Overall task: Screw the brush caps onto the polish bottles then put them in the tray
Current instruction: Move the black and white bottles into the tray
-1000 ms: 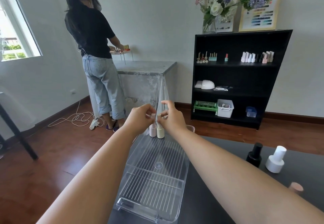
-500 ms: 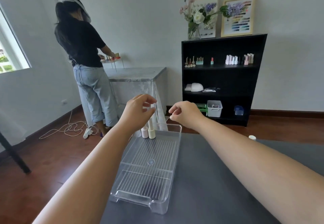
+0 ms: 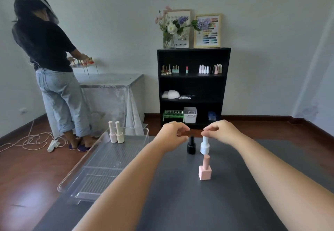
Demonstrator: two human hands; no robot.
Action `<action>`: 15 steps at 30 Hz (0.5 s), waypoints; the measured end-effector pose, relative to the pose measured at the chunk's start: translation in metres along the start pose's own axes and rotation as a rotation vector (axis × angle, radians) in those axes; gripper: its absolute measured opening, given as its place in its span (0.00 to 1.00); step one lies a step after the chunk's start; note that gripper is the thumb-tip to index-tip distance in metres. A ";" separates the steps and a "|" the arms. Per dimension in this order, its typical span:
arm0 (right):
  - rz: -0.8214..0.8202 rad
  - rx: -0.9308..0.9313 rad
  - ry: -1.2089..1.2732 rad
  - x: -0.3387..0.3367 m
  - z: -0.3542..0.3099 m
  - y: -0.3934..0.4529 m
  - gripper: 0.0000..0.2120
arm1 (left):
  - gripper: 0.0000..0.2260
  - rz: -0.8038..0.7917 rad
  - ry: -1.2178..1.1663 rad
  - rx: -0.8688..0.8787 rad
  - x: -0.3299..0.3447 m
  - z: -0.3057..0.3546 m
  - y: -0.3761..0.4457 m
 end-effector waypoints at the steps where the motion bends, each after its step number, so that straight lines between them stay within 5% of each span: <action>1: -0.008 0.016 -0.001 0.001 0.007 -0.004 0.15 | 0.15 -0.022 0.011 -0.002 0.013 0.002 0.000; 6: 0.040 0.062 0.072 0.010 0.026 -0.011 0.20 | 0.16 0.008 0.043 -0.009 0.045 0.006 -0.001; 15: 0.104 0.002 0.137 0.025 0.012 -0.003 0.03 | 0.09 0.118 0.084 -0.002 0.018 0.003 -0.002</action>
Point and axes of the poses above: each hand's wrist, its own y-axis towards the middle knuckle, its own x-axis out of the palm, z = x × y, the point moved 5 cm from there along y, towards the middle knuckle, and after that the axes turned 11 degrees about z, right-handed, at the moved point
